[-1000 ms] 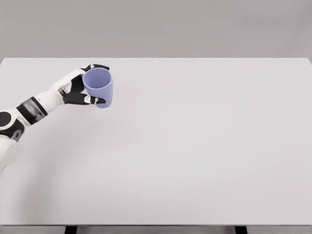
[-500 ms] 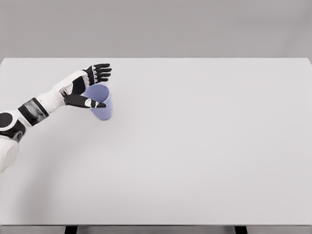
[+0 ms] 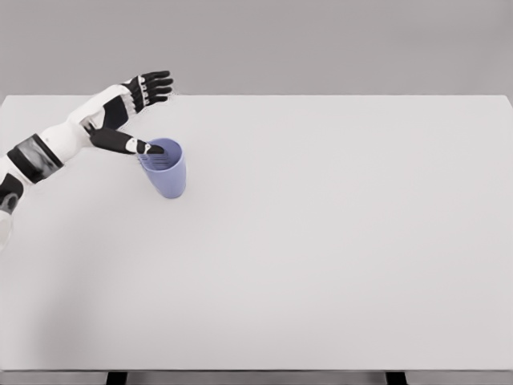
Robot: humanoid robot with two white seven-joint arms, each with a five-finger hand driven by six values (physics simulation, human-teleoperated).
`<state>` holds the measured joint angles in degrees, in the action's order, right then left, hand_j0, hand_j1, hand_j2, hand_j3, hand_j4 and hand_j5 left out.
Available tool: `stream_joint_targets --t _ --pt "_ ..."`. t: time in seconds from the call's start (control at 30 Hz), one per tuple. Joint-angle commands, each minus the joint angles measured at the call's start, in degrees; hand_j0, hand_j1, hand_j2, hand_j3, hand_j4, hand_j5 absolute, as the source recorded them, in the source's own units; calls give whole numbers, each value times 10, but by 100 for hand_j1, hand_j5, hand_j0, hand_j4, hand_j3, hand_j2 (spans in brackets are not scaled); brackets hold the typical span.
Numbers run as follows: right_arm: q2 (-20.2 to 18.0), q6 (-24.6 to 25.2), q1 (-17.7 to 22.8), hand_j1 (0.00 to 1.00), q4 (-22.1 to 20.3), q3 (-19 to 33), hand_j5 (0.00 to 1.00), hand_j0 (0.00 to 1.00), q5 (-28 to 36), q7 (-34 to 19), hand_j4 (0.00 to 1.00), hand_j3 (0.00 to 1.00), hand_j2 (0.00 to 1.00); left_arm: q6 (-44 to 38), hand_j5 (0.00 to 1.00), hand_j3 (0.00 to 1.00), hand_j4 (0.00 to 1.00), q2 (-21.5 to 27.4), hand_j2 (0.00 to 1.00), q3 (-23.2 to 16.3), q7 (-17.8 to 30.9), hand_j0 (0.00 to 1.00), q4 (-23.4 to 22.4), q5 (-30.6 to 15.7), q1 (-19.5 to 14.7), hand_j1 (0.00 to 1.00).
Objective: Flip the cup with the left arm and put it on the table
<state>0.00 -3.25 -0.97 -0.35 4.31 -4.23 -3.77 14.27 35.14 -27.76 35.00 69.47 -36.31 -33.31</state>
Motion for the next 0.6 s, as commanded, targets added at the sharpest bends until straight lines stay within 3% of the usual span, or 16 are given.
stream_joint_targets --t 0.0,0.13,0.2,0.23,0.33,0.57 --pt "0 0 0 100 0 0 100 100 0 0 100 100 100 8 100 100 100 45 100 3 0 100 18 -3 0 100" --pt "0 0 0 100 0 0 100 100 0 0 100 100 100 84 100 100 100 144 100 -4 0 100 10 9 -8 100" --pt "0 0 0 100 0 0 100 100 0 0 100 100 100 110 100 100 100 176 100 -6 0 100 1 85 -2 100" --pt "0 0 0 100 0 0 100 100 0 0 100 100 100 123 100 100 100 179 100 -5 0 100 -17 144 7 100" --pt "0 0 0 100 0 0 100 100 0 0 100 100 100 175 100 100 100 175 100 -17 0 100 -45 199 11 100" --pt "0 0 0 100 0 0 100 100 0 0 100 100 100 196 100 100 100 172 100 -20 0 100 -43 210 25 100"
